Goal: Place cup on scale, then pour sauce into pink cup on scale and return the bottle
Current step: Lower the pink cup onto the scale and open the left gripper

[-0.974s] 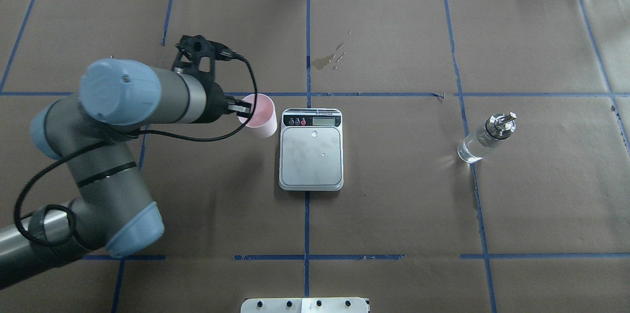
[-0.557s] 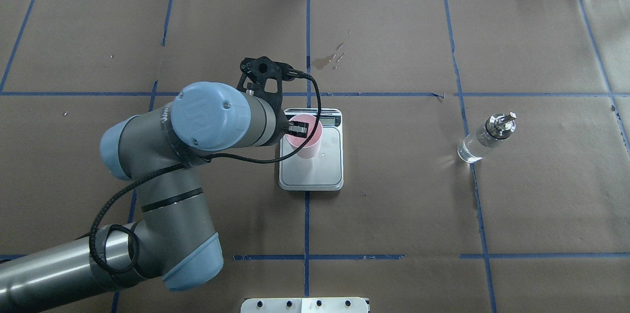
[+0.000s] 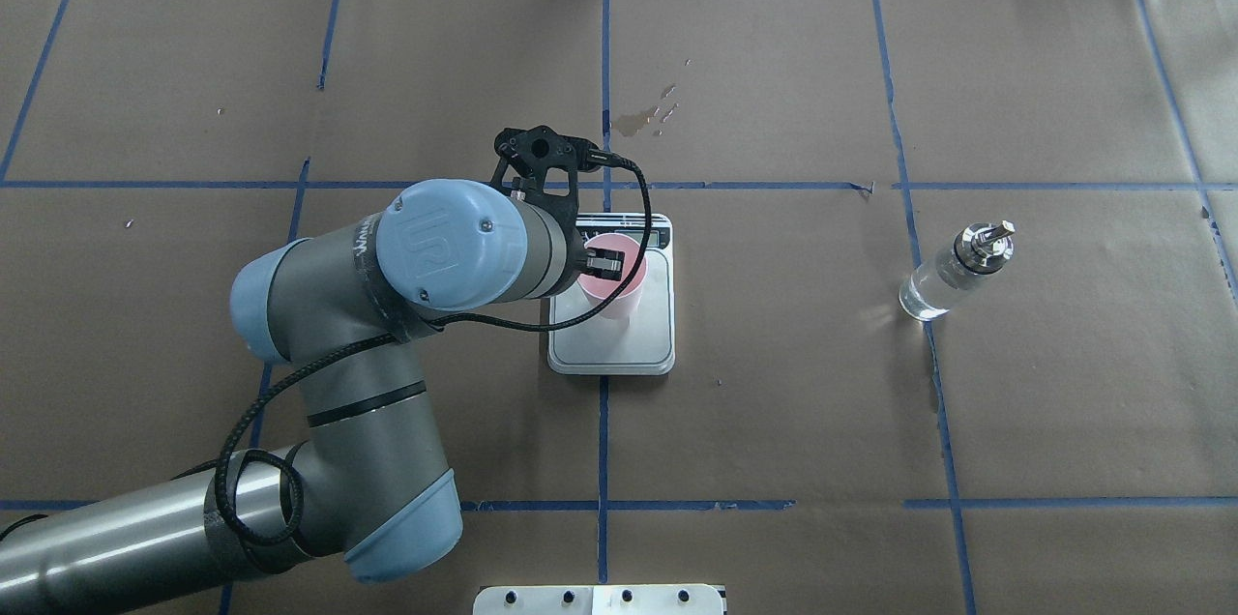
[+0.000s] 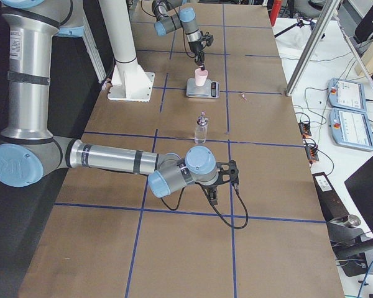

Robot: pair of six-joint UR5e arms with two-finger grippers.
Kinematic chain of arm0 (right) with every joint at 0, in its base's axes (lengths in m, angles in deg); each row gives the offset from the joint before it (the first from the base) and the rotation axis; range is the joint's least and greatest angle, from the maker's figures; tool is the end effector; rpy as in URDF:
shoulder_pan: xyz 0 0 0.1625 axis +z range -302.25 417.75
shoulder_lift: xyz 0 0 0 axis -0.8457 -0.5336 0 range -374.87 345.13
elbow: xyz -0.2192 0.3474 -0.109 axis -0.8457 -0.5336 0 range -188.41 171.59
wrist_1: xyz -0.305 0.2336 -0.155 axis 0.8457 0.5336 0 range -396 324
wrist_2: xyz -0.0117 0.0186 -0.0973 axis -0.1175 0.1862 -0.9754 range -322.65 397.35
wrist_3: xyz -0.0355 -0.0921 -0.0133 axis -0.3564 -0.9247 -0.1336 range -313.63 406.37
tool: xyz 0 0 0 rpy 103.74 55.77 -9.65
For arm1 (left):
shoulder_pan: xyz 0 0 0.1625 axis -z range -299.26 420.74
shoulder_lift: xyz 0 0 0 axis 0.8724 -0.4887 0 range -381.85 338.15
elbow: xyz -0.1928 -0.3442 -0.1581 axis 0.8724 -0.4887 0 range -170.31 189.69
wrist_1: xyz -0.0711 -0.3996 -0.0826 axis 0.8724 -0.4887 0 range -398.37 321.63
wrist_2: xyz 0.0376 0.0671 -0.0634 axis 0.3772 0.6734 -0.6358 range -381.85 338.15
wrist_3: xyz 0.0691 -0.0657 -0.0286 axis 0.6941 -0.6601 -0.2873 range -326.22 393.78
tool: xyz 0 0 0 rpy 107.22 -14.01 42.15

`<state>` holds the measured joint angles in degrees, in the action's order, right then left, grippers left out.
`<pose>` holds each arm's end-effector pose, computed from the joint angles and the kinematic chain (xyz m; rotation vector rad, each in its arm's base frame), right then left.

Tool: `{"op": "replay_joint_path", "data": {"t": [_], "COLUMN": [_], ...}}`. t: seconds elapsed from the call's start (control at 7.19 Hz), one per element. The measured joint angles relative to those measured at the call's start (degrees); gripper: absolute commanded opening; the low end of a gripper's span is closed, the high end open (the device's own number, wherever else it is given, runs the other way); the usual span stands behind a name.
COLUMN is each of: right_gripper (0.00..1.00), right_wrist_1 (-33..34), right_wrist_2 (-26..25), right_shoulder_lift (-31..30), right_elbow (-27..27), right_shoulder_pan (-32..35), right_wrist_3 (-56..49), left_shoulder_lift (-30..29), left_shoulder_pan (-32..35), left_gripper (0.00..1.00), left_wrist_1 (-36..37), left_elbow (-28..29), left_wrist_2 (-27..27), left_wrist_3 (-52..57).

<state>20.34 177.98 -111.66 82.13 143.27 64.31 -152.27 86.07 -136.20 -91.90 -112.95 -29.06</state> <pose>0.0204 -0.4602 0.6374 0.2692 -0.9346 0.0049 0.5342 -0.3981 0.1407 0.4464 0.9446 0.0392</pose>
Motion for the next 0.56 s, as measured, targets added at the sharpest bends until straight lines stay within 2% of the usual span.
{"op": "replay_joint_path", "data": {"t": [0.14,0.42,0.56], "right_gripper": [1.0,1.0,1.0], "right_wrist_1": [0.0,0.0,0.0], "right_wrist_2": [0.02,0.02,0.02], "right_shoulder_lift": [-0.03,-0.06,-0.09], "right_elbow": [0.04,0.13,0.15], "right_shoulder_pan": [0.0,0.0,0.0], "right_wrist_3": [-0.01,-0.01,-0.01], "left_shoulder_lift": [0.04,0.14,0.16], "left_shoulder_pan": [-0.01,-0.01,-0.01], "left_gripper": [0.0,0.14,0.17], "left_wrist_1": [0.01,-0.07,-0.12], "left_elbow": [0.25,0.46,0.61], "left_wrist_2": [0.69,1.42,1.5], "left_wrist_3": [-0.01,-0.01,-0.01]}}
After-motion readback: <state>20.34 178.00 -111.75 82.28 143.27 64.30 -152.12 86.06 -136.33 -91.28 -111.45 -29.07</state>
